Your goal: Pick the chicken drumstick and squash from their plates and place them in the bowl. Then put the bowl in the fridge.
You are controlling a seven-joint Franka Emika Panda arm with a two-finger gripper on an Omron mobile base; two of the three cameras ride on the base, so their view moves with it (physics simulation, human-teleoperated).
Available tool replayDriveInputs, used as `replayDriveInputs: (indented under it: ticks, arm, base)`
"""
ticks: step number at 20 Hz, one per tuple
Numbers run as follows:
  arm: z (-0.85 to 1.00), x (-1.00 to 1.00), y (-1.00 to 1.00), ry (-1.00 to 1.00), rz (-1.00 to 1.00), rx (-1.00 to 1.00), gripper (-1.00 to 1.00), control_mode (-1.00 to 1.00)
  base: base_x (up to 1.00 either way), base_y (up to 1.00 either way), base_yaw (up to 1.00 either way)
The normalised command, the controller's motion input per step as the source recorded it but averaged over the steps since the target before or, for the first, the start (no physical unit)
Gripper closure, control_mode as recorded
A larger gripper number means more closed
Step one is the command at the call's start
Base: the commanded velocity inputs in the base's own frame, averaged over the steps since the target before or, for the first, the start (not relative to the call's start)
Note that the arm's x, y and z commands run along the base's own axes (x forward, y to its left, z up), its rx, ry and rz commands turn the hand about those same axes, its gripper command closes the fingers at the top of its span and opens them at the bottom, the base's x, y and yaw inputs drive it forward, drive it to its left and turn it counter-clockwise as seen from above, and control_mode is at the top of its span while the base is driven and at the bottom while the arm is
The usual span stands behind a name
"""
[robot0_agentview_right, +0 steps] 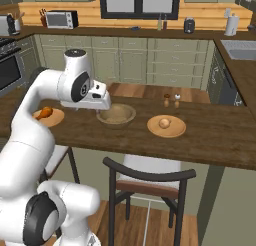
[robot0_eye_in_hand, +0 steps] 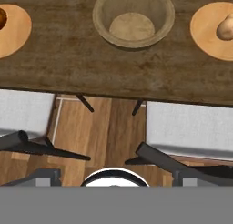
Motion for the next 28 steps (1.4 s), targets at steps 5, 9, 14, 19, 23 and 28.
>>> replayDriveInputs:
  ticks: [5,9,14,19,23,28]
  arm:
    - [-0.14,0.69,-0.97,0.06,0.0,0.01,-1.0,-1.0]
    - [-0.11,1.0,-1.0,0.15,-0.05,0.0,-1.0,-1.0]
    - [-0.18,0.92,-0.98,0.18,-0.06,0.0,-1.0,-1.0]
    - [-0.3,0.67,-0.75,0.22,-0.09,0.04,-1.0,-1.0]
    - [-0.32,0.55,-0.37,0.21,-0.16,0.06,-1.0,-1.0]
    - [-0.43,0.64,-0.26,0.14,-0.06,0.03,-1.0,-1.0]
  base:
    - [0.0,0.0,0.0]
    - [0.0,0.0,0.0]
    - [0.0,0.0,0.0]
    - [0.0,0.0,0.0]
    - [0.0,0.0,0.0]
    - [0.0,0.0,0.0]
